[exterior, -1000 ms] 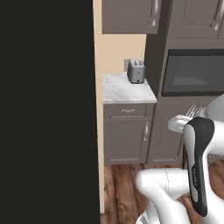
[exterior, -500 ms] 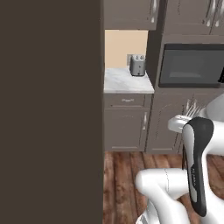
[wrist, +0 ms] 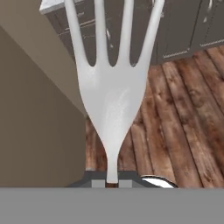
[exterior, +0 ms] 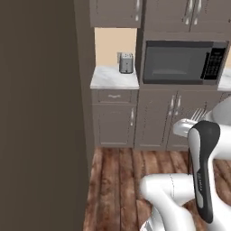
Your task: Take the fork and place it on the left side of the plate. Then take the spoon and place it on the right side of the plate. Make sure they're directly next to the plate.
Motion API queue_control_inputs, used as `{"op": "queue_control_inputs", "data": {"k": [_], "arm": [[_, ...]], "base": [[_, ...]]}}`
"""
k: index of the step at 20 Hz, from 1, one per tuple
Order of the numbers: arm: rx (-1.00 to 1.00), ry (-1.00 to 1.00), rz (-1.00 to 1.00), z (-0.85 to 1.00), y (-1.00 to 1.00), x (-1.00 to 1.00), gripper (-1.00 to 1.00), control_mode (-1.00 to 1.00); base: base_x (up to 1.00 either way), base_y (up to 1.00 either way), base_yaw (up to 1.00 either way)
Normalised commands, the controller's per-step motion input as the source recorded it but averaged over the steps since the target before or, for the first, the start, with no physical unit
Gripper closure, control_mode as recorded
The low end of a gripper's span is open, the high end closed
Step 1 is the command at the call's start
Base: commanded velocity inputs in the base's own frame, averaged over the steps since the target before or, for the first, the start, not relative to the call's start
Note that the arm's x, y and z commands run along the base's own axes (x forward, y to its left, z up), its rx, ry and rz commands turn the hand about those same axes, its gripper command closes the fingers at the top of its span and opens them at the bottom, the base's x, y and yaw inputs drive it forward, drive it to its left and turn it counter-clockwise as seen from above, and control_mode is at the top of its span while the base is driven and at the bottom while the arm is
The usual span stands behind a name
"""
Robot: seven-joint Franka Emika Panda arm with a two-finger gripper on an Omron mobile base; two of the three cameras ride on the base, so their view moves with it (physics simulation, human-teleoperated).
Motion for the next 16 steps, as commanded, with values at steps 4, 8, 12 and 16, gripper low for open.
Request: {"op": "queue_control_inputs", "data": {"k": [4,8,12,16], "arm": [[0.0,0.0,0.0,0.0,0.0,0.0,1.0,1.0],[0.0,0.0,0.0,0.0,0.0,0.0,1.0,1.0],[0.0,0.0,0.0,0.0,0.0,0.0,1.0,1.0],[0.0,0.0,0.0,0.0,0.0,0.0,1.0,1.0]], "base": [[-0.95,-0.45,0.0],[-1.0,-0.21,-0.03],[-1.0,-0.13,-0.11],[-1.0,-0.01,-0.13]]}}
